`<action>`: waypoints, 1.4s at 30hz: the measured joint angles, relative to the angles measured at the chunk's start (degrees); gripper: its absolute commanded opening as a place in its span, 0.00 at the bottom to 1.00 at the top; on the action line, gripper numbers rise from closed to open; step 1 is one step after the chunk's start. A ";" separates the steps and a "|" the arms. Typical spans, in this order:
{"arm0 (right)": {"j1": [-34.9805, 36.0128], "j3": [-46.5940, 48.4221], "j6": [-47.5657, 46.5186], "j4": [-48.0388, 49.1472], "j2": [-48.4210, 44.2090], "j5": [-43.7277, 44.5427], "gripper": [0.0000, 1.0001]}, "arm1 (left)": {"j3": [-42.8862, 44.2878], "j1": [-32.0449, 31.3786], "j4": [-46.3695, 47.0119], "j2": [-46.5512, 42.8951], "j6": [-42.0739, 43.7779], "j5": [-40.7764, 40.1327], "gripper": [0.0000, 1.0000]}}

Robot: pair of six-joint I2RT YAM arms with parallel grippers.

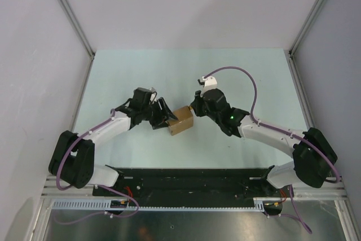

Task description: Unpack the express box

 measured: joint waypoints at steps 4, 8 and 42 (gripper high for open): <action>0.81 0.00 -0.35 -0.20 -0.04 2.05 0.00 | -1.03 0.02 1.31 -0.02 -3.67 0.13 0.56; 1.99 -0.02 -1.62 -0.59 -0.44 4.44 0.00 | -1.68 0.04 2.29 -0.02 -6.03 0.37 0.56; -3.30 -2.82 -7.76 -2.71 -5.22 -8.83 0.00 | -1.03 1.88 3.43 2.89 -8.41 4.35 0.50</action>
